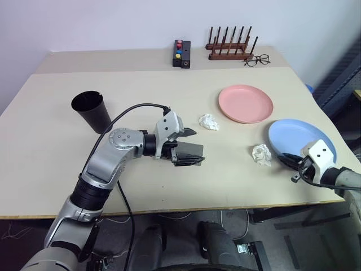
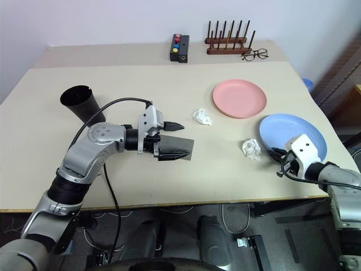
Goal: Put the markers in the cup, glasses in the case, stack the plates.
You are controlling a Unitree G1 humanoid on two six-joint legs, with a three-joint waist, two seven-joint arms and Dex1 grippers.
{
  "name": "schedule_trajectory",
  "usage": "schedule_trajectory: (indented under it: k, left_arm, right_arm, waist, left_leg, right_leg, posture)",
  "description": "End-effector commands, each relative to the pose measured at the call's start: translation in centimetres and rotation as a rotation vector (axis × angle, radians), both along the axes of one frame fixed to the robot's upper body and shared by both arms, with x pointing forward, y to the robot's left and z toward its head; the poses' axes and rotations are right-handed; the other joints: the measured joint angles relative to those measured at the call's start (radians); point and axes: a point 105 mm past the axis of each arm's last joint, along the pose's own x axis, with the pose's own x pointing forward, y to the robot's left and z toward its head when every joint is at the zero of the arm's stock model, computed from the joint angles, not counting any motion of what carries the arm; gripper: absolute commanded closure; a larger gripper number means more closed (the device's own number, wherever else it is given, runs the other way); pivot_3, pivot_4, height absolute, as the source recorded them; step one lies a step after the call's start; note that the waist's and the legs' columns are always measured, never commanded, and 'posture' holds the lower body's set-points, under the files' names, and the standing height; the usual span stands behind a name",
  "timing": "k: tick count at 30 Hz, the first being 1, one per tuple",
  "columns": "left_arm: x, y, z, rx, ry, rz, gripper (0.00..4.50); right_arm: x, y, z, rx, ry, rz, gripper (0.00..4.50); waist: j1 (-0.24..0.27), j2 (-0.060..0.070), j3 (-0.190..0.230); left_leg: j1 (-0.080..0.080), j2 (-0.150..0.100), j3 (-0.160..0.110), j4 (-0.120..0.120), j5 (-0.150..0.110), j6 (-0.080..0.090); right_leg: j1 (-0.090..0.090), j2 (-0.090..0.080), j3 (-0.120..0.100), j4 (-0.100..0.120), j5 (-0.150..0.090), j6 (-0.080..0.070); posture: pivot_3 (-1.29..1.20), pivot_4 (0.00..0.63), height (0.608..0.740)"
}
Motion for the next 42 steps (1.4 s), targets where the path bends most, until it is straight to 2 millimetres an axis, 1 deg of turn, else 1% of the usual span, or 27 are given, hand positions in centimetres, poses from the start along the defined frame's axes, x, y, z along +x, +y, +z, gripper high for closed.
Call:
schedule_trajectory:
  k: [1,3,6,10,13,17,24,28,33,35,36,37,40,42]
  left_arm:
    - [0.4,-0.1,1.4,-0.039,-0.052,0.022,0.00]
    - [1.0,0.0,1.3,-0.039,-0.059,0.063,0.00]
    - [1.3,0.1,1.2,-0.040,-0.062,0.091,0.00]
    - [1.5,0.2,1.4,-0.046,-0.066,0.124,0.00]
    - [1.5,0.4,1.6,-0.052,-0.068,0.150,0.00]
    - [1.4,0.6,1.7,-0.059,-0.069,0.174,0.00]
    - [1.0,0.8,2.1,-0.079,-0.074,0.242,0.00]
    - [0.8,1.4,2.2,-0.078,-0.077,0.288,0.00]
    - [0.6,2.1,2.4,-0.077,-0.082,0.337,0.00]
    - [0.5,2.4,2.4,-0.077,-0.082,0.356,0.00]
    - [0.4,2.5,2.4,-0.076,-0.081,0.363,0.00]
    - [0.4,2.6,2.4,-0.076,-0.080,0.370,0.00]
    - [0.3,2.8,2.4,-0.078,-0.075,0.385,0.00]
    - [0.3,2.8,2.3,-0.079,-0.074,0.389,0.00]
  right_arm:
    - [1.3,1.1,2.9,-0.053,-0.096,0.045,4.45]
    - [2.1,1.7,4.0,-0.072,-0.139,0.061,4.45]
    - [3.4,2.6,5.3,-0.120,-0.195,0.095,4.45]
    - [5.1,3.3,6.1,-0.214,-0.233,0.132,4.45]
    - [6.3,4.2,6.5,-0.231,-0.254,0.171,4.45]
    - [7.6,5.0,6.1,-0.239,-0.255,0.217,4.45]
    - [11.2,6.8,4.8,-0.239,-0.231,0.264,4.45]
    - [12.7,7.4,4.7,-0.250,-0.231,0.258,4.45]
    - [14.0,8.2,5.0,-0.252,-0.216,0.252,4.45]
    - [14.3,8.7,5.3,-0.245,-0.210,0.257,3.82]
    - [14.4,8.9,5.3,-0.241,-0.208,0.264,3.36]
    - [14.5,9.1,5.5,-0.239,-0.210,0.267,3.11]
    - [14.7,9.6,5.8,-0.234,-0.224,0.278,1.47]
    - [14.9,9.9,6.1,-0.230,-0.245,0.279,0.48]
  waist:
    - [0.001,0.000,0.000]
    - [0.001,0.000,0.000]
    - [0.000,0.001,0.001]
    - [0.001,0.001,0.001]
    - [0.001,0.001,0.001]
    - [0.000,0.001,0.001]
    - [-0.008,0.001,0.002]
    - [-0.016,0.001,0.002]
    - [-0.026,0.001,0.003]
    - [-0.026,0.001,0.003]
    - [-0.027,0.001,0.003]
    - [-0.029,0.001,0.003]
    - [-0.028,0.001,0.003]
    - [-0.027,0.001,0.003]
  left_leg:
    - [0.000,0.000,0.000,0.000,0.000,0.000]
    - [0.000,0.000,0.000,0.000,0.000,0.000]
    - [0.000,0.000,0.000,0.000,0.000,0.000]
    - [0.000,0.000,0.000,-0.002,0.000,0.000]
    - [-0.001,0.000,0.000,-0.002,0.000,0.000]
    - [-0.001,0.000,0.000,-0.002,0.000,0.000]
    - [0.000,0.000,0.000,-0.003,0.000,0.000]
    - [0.000,-0.001,0.000,-0.005,0.000,0.000]
    - [0.001,-0.001,-0.001,-0.009,0.000,0.000]
    - [0.002,-0.001,-0.001,-0.011,0.000,0.000]
    - [0.002,-0.001,-0.001,-0.012,0.000,0.000]
    - [0.002,-0.001,-0.001,-0.013,0.000,0.000]
    - [0.002,-0.001,-0.001,-0.014,0.001,-0.001]
    - [0.002,-0.001,-0.001,-0.014,0.001,-0.001]
  right_leg:
    - [0.000,0.000,0.000,0.000,0.000,0.000]
    - [0.000,0.000,0.000,0.000,0.000,0.000]
    - [0.000,0.000,0.000,0.000,0.000,0.000]
    - [-0.001,0.000,0.000,0.000,0.000,0.000]
    - [-0.001,0.000,0.000,-0.001,0.000,0.000]
    - [-0.001,0.000,0.000,-0.001,0.000,0.000]
    - [-0.001,0.000,0.000,-0.001,0.001,-0.001]
    - [-0.002,0.000,0.000,-0.001,0.002,-0.003]
    - [-0.002,-0.001,0.000,-0.002,0.002,-0.003]
    - [-0.002,-0.001,0.000,-0.002,0.002,-0.002]
    - [-0.003,0.000,0.000,-0.002,0.002,-0.002]
    - [-0.003,0.000,0.000,-0.002,0.002,-0.002]
    - [-0.004,0.000,0.000,-0.002,0.002,-0.002]
    - [-0.004,0.000,0.000,-0.002,0.002,-0.002]
  posture:
    - [0.00,0.150,0.740]
    - [0.00,0.150,0.740]
    - [0.00,0.150,0.740]
    - [0.00,0.150,0.740]
    - [0.00,0.150,0.740]
    - [0.00,0.150,0.740]
    - [0.00,0.150,0.740]
    - [0.00,0.150,0.740]
    - [0.00,0.150,0.740]
    - [0.00,0.150,0.740]
    - [0.00,0.150,0.740]
    - [0.00,0.150,0.740]
    - [0.00,0.150,0.740]
    - [0.00,0.150,0.740]
